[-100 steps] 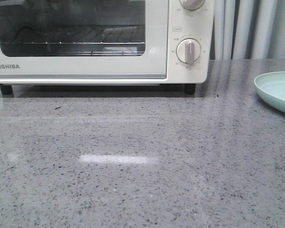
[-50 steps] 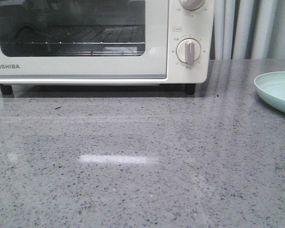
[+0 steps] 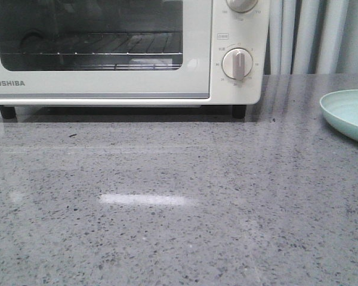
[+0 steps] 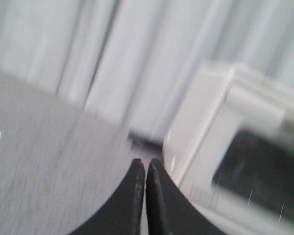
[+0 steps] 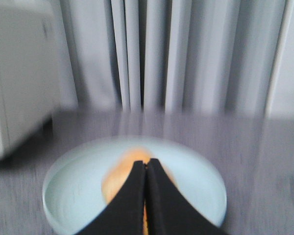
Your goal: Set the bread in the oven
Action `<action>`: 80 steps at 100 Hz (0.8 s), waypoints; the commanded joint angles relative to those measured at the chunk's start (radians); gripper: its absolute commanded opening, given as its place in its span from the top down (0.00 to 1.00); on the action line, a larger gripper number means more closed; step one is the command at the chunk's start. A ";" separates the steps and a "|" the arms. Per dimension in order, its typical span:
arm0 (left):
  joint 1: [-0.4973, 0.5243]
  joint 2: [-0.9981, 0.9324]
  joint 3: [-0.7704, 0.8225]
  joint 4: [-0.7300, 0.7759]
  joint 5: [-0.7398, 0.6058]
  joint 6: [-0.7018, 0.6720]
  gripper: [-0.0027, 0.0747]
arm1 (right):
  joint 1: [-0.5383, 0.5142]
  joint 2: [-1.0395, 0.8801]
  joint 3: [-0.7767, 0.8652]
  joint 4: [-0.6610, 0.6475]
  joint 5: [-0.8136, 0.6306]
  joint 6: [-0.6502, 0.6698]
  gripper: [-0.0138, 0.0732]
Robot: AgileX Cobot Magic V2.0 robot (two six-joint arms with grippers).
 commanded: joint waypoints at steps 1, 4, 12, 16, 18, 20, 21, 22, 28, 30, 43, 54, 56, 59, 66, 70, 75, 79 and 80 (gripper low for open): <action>-0.008 -0.029 0.023 -0.067 -0.262 -0.008 0.99 | -0.005 -0.021 0.012 -0.004 -0.244 -0.005 0.91; -0.008 -0.029 0.023 -0.067 -0.323 -0.008 0.99 | -0.005 -0.021 0.010 -0.002 -0.297 -0.005 0.91; -0.008 -0.029 0.021 -0.067 -0.482 -0.021 0.99 | -0.005 -0.021 0.010 -0.001 -0.468 -0.005 0.91; -0.008 -0.029 0.014 -0.065 -0.517 -0.031 0.99 | -0.005 -0.021 0.010 -0.001 -0.562 -0.005 0.91; -0.008 -0.029 0.011 -0.065 -0.529 -0.031 0.99 | -0.005 -0.021 0.010 -0.001 -0.593 -0.005 0.91; -0.008 -0.029 0.006 -0.062 -0.533 -0.031 0.99 | -0.005 -0.021 0.010 -0.001 -0.638 -0.005 0.91; -0.008 -0.029 0.003 -0.062 -0.533 -0.031 0.99 | -0.005 -0.021 0.010 -0.001 -0.668 -0.003 0.91; -0.008 -0.029 0.003 -0.062 -0.528 -0.031 0.99 | -0.005 -0.021 0.010 -0.001 -0.683 -0.001 0.91; -0.008 -0.029 -0.010 -0.061 -0.504 -0.031 0.99 | -0.005 -0.021 0.008 -0.001 -0.770 0.023 0.91; -0.008 -0.029 -0.011 -0.058 -0.493 -0.031 0.99 | -0.005 -0.021 0.000 -0.001 -0.762 0.030 0.91; -0.025 -0.017 -0.034 0.057 -0.388 -0.033 0.99 | -0.005 -0.021 -0.105 -0.092 -0.391 0.249 0.91; -0.069 0.023 -0.076 0.205 -0.390 -0.033 0.99 | -0.005 0.005 -0.224 -0.148 -0.115 0.401 0.91; -0.077 0.034 -0.091 0.241 -0.388 -0.036 0.99 | -0.005 0.014 -0.244 -0.148 -0.092 0.401 0.91; -0.089 0.054 -0.115 0.296 -0.372 -0.038 0.99 | -0.005 0.029 -0.269 -0.152 -0.066 0.401 0.91; -0.116 0.103 -0.197 0.389 -0.281 -0.043 0.99 | -0.005 0.084 -0.329 -0.181 -0.013 0.401 0.91; -0.131 0.136 -0.257 0.404 -0.220 -0.052 0.99 | -0.005 0.126 -0.364 -0.181 0.001 0.401 0.91; -0.146 0.187 -0.334 0.416 -0.108 -0.054 0.99 | -0.005 0.180 -0.403 -0.181 0.003 0.401 0.91; -0.156 0.235 -0.389 0.436 -0.041 -0.054 0.99 | -0.005 0.229 -0.438 -0.181 0.003 0.401 0.91; -0.160 0.252 -0.411 0.439 -0.017 -0.054 0.99 | -0.005 0.237 -0.444 -0.181 0.003 0.401 0.91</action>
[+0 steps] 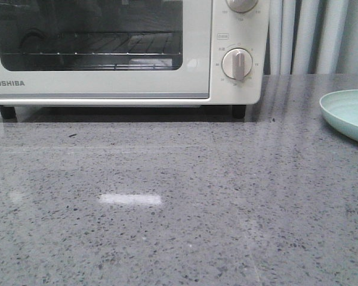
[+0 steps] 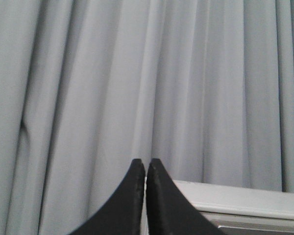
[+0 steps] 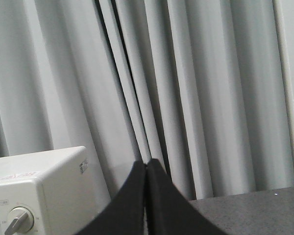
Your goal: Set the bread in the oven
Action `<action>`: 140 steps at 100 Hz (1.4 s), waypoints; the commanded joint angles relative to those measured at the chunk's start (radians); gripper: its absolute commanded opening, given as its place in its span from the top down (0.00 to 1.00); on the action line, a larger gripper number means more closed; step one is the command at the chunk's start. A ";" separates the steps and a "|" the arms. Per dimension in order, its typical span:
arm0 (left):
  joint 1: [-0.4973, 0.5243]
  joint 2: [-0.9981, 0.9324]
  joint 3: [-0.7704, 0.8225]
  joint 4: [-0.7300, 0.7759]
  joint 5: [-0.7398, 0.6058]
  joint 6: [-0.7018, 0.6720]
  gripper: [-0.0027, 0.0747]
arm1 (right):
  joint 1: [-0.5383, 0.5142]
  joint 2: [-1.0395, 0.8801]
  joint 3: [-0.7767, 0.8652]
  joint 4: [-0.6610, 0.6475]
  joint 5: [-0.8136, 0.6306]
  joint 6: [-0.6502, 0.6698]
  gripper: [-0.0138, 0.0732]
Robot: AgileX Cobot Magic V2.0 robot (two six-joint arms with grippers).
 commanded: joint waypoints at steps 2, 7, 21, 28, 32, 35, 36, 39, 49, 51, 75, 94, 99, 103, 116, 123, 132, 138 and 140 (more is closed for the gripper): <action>-0.035 0.118 -0.169 0.057 0.131 -0.015 0.99 | -0.005 0.120 -0.107 -0.014 -0.036 0.004 0.91; -0.049 0.176 -0.236 0.065 0.182 -0.015 0.99 | -0.005 0.179 -0.152 -0.014 -0.034 0.004 0.91; -0.095 0.328 -0.382 0.069 0.232 -0.015 0.99 | -0.005 0.319 -0.288 -0.014 -0.008 0.004 0.91; -0.122 0.396 -0.440 0.076 0.253 -0.015 0.99 | -0.001 0.374 -0.366 -0.014 0.078 0.004 0.91; -0.138 0.435 -0.476 0.076 0.277 -0.015 0.99 | 0.003 0.406 -0.412 -0.014 0.142 0.004 0.91; -0.156 0.461 -0.502 0.076 0.304 -0.015 0.99 | 0.006 0.427 -0.444 -0.014 0.191 0.002 0.91; -0.159 0.474 -0.508 0.076 0.309 -0.015 0.99 | 0.009 0.438 -0.461 -0.014 0.204 0.002 0.91; -0.174 0.499 -0.539 0.076 0.332 -0.015 0.99 | 0.017 0.459 -0.496 -0.014 0.276 0.000 0.91; -0.230 0.589 -0.627 0.076 0.435 -0.015 0.99 | 0.051 0.543 -0.629 -0.014 0.492 -0.106 0.91; -0.242 0.608 -0.645 0.076 0.456 -0.015 0.99 | 0.058 0.562 -0.656 -0.014 0.530 -0.122 0.91; -0.360 0.812 -0.779 0.076 0.562 0.017 0.99 | 0.139 0.712 -0.872 -0.014 0.699 -0.204 0.91; -0.375 0.915 -0.820 0.026 0.590 0.017 0.99 | 0.185 0.812 -1.007 -0.012 0.789 -0.217 0.91; -0.375 0.932 -0.825 0.012 0.589 0.017 0.99 | 0.190 0.842 -1.045 -0.012 0.809 -0.217 0.91; -0.375 0.946 -0.829 0.008 0.580 0.017 0.99 | 0.190 0.860 -1.068 -0.012 0.824 -0.217 0.91; -0.375 0.976 -0.830 -0.013 0.553 0.017 0.99 | 0.190 0.913 -1.128 -0.012 0.832 -0.217 0.91; -0.375 0.989 -0.830 -0.031 0.557 0.017 0.99 | 0.190 0.932 -1.146 -0.012 0.832 -0.217 0.91; -0.375 1.010 -0.830 -0.037 0.555 0.017 0.99 | 0.190 0.942 -1.158 -0.012 0.832 -0.217 0.91; -0.375 1.028 -0.830 -0.037 0.542 0.017 0.99 | 0.190 0.943 -1.158 -0.012 0.827 -0.217 0.91; -0.375 1.032 -0.830 -0.037 0.534 0.017 0.99 | 0.190 0.943 -1.158 -0.012 0.827 -0.217 0.91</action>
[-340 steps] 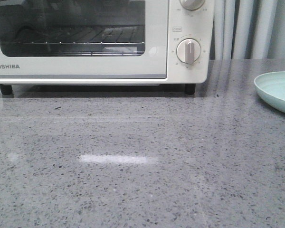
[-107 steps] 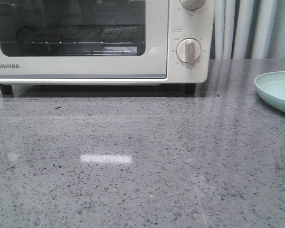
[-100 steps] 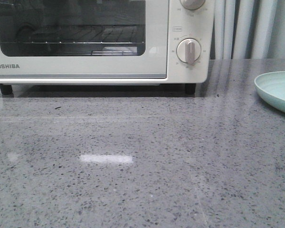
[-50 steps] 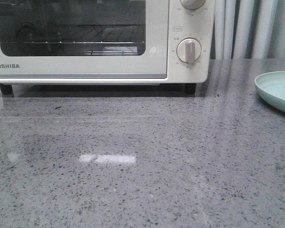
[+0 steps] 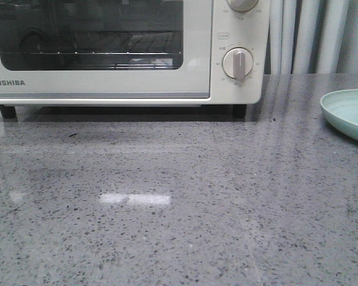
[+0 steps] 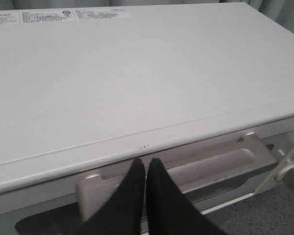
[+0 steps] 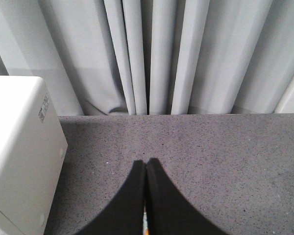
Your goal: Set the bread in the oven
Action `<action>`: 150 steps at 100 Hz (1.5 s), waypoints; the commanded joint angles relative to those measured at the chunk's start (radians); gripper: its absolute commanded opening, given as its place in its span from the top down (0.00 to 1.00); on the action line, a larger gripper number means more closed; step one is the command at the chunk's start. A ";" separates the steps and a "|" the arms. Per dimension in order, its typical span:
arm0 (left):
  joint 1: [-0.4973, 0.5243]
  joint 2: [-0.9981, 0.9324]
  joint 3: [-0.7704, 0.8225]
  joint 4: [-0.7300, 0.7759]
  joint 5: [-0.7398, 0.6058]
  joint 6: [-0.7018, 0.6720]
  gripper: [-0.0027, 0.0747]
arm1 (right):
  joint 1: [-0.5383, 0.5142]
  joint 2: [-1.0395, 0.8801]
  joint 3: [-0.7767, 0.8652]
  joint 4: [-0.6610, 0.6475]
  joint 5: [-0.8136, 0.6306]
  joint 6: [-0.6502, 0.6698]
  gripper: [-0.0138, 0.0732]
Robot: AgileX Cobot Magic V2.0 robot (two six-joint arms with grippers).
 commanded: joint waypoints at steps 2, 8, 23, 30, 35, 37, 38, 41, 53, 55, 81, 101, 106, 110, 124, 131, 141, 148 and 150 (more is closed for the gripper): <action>-0.008 0.010 -0.037 -0.012 -0.101 0.000 0.99 | 0.001 -0.009 -0.036 -0.015 -0.064 -0.014 0.91; -0.008 0.030 -0.037 -0.013 -0.108 0.000 0.99 | 0.001 -0.009 -0.036 -0.015 -0.064 -0.014 0.91; -0.008 0.060 -0.037 -0.031 -0.062 0.000 0.99 | 0.001 -0.011 -0.036 -0.015 -0.062 -0.016 0.91; -0.008 0.060 -0.035 -0.031 -0.014 0.001 0.99 | 0.001 -0.013 -0.036 -0.015 -0.060 -0.016 0.91; -0.010 0.055 -0.030 -0.031 0.012 0.001 0.99 | 0.001 -0.013 -0.036 -0.015 -0.058 -0.016 0.91; -0.010 0.048 -0.024 -0.031 0.018 0.002 0.99 | 0.001 -0.013 -0.036 -0.015 -0.058 -0.016 0.91; -0.013 0.044 -0.022 -0.031 0.020 0.002 0.99 | 0.001 -0.013 -0.036 -0.015 -0.056 -0.016 0.91; -0.020 0.034 -0.007 -0.031 0.022 0.002 0.99 | 0.001 -0.013 -0.036 -0.015 -0.056 -0.016 0.91; -0.062 -0.030 0.068 -0.034 0.024 0.003 0.99 | 0.001 -0.013 -0.036 -0.015 -0.044 -0.016 0.91; -0.070 -0.043 0.086 -0.037 0.026 0.003 0.99 | 0.001 -0.013 -0.036 -0.015 -0.042 -0.016 0.91; -0.209 -0.326 0.325 -0.286 -0.027 0.003 0.99 | 0.001 -0.013 -0.036 -0.024 0.091 -0.021 0.91; -0.330 -0.588 0.336 -0.334 -0.057 0.003 0.99 | 0.001 -0.005 -0.036 -0.029 0.244 -0.061 0.87; -0.342 -0.637 0.331 -0.312 -0.080 0.003 0.99 | 0.001 0.005 -0.036 -0.029 0.289 -0.061 0.81; -0.345 -0.665 0.329 -0.292 -0.090 0.003 0.99 | 0.001 0.018 -0.034 -0.029 0.329 -0.061 0.75; -0.345 -0.727 0.329 -0.242 -0.088 0.003 0.99 | 0.001 0.080 -0.029 -0.029 0.415 -0.061 0.46; -0.345 -0.732 0.329 -0.228 -0.078 0.003 0.99 | 0.001 0.113 -0.014 -0.029 0.418 -0.061 0.39; -0.345 -0.732 0.329 -0.203 -0.051 0.003 0.99 | 0.001 0.166 0.021 -0.029 0.418 -0.050 0.38; -0.345 -0.732 0.329 -0.201 -0.041 0.003 0.99 | 0.001 0.208 0.050 -0.029 0.418 -0.050 0.38; -0.345 -0.732 0.329 -0.201 -0.041 0.003 0.99 | 0.001 0.222 0.060 -0.029 0.418 -0.050 0.38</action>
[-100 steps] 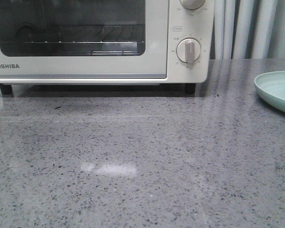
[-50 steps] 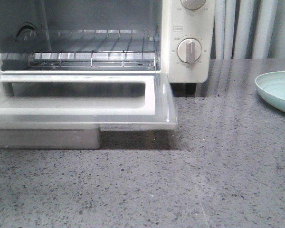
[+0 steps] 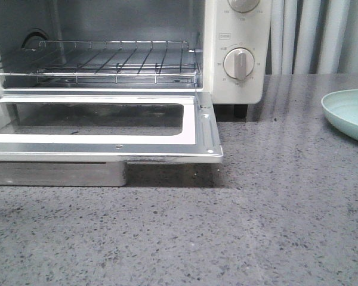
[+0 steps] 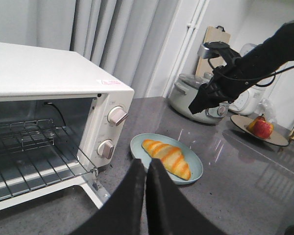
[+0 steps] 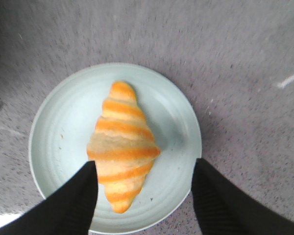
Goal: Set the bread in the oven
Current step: 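Lower the right gripper over the croissant on the plate and grasp it, then lift the croissant with the right gripper and carry it into the oven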
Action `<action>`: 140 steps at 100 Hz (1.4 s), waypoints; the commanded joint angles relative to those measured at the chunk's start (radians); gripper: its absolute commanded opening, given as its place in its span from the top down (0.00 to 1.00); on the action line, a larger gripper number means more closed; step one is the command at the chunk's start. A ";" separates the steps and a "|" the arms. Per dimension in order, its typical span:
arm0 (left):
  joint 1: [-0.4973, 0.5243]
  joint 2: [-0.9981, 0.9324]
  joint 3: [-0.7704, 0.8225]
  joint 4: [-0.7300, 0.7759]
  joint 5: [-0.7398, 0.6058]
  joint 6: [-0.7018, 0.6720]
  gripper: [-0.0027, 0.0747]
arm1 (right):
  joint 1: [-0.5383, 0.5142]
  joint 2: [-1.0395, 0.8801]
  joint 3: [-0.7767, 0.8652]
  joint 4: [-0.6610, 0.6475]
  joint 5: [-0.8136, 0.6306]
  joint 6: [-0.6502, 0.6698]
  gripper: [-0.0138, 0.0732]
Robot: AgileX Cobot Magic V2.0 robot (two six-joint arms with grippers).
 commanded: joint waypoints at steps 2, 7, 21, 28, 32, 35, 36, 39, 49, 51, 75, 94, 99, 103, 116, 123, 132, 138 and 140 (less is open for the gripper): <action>-0.008 0.007 -0.030 0.003 -0.058 0.001 0.99 | -0.003 0.033 0.017 -0.024 0.011 0.001 0.38; -0.008 0.007 -0.030 0.003 -0.058 0.001 0.99 | -0.003 0.063 0.039 -0.024 0.007 0.001 0.38; -0.008 0.007 -0.030 0.003 -0.058 0.001 0.99 | -0.003 0.127 0.093 -0.020 -0.049 0.012 0.40; -0.008 0.007 -0.030 0.003 -0.058 0.001 0.99 | -0.003 0.148 0.112 -0.020 -0.064 0.014 0.42; -0.008 0.007 -0.030 -0.001 -0.058 0.001 0.99 | -0.003 0.164 0.121 -0.020 -0.069 0.014 0.43; -0.008 0.007 -0.030 -0.001 -0.058 0.001 0.99 | -0.003 0.172 0.126 -0.020 -0.072 0.014 0.44; -0.008 0.007 -0.030 -0.001 -0.058 0.001 0.99 | -0.003 0.176 0.129 -0.020 -0.076 0.014 0.45; -0.008 0.007 -0.030 -0.001 -0.058 0.001 0.99 | -0.003 0.181 0.134 -0.020 -0.083 0.014 0.45; -0.008 0.007 -0.030 -0.001 -0.058 0.001 0.99 | -0.005 0.204 0.144 -0.020 -0.103 0.014 0.45; -0.008 0.007 -0.030 -0.001 -0.058 0.001 0.99 | -0.008 0.207 0.145 -0.020 -0.105 0.014 0.45; -0.008 0.007 -0.030 -0.003 -0.058 0.001 0.99 | -0.055 0.262 0.149 -0.018 -0.100 0.014 0.65; -0.008 0.006 -0.030 -0.003 -0.058 0.001 0.99 | -0.053 0.234 0.147 -0.014 -0.090 0.012 0.92; -0.008 0.006 -0.030 -0.003 -0.058 0.001 0.99 | -0.043 0.209 0.147 -0.014 -0.068 -0.002 0.92; -0.008 0.006 -0.030 -0.001 -0.060 0.001 0.99 | -0.031 0.186 0.147 -0.014 -0.043 -0.006 0.92; -0.008 0.006 -0.030 0.006 -0.067 0.001 0.99 | 0.029 0.069 0.147 -0.009 0.046 -0.040 0.92; -0.008 0.006 -0.030 0.012 -0.077 0.001 0.99 | 0.073 -0.014 0.147 0.016 0.048 -0.056 0.92; -0.008 0.006 -0.030 0.022 -0.090 0.001 0.99 | 0.138 -0.122 0.147 0.093 0.048 -0.101 0.92; -0.008 0.006 -0.030 0.023 -0.095 0.001 0.99 | 0.184 -0.176 0.147 0.157 0.048 -0.123 0.92; -0.008 0.006 -0.030 0.023 -0.097 0.001 0.99 | 0.203 -0.193 0.147 0.175 0.048 -0.135 0.92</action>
